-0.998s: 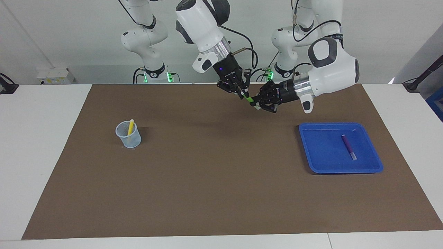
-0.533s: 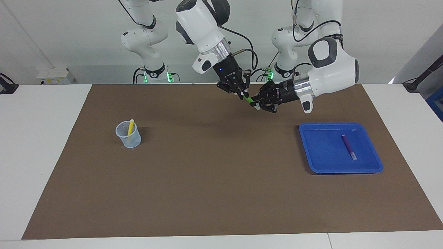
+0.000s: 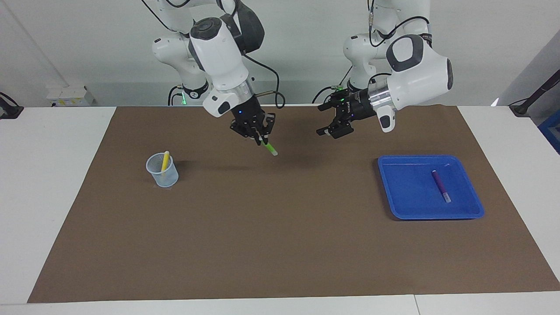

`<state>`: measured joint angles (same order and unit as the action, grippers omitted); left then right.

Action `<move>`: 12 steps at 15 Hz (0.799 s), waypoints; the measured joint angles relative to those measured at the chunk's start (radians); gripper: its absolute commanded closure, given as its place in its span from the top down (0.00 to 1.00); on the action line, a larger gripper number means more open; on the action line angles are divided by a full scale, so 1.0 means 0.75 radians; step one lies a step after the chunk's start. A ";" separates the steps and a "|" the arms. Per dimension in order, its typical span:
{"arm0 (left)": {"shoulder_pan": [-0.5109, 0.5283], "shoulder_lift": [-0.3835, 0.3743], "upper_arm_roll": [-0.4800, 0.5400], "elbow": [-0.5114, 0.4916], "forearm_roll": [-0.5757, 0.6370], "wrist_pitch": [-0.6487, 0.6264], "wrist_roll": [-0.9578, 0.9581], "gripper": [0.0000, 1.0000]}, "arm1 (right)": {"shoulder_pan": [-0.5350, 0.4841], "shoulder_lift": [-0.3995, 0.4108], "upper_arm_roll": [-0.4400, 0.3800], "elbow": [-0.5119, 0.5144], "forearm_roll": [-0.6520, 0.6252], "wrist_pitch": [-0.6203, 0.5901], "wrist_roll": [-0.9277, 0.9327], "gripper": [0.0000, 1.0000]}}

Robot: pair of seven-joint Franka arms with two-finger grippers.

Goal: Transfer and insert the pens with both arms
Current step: 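Insert the green pen into the clear cup with the right gripper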

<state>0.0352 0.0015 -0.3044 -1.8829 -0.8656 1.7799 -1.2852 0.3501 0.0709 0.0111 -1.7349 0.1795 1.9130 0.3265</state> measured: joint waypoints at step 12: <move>0.347 -0.034 0.023 -0.063 0.617 -0.152 1.180 1.00 | -0.453 -0.090 -0.008 -0.216 -0.373 -0.038 -0.916 0.00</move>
<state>0.2953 -0.0239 -0.2875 -1.9305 -0.4029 1.6663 -0.4001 0.0105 0.0031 0.0051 -1.8973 -0.1007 1.8848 -0.3607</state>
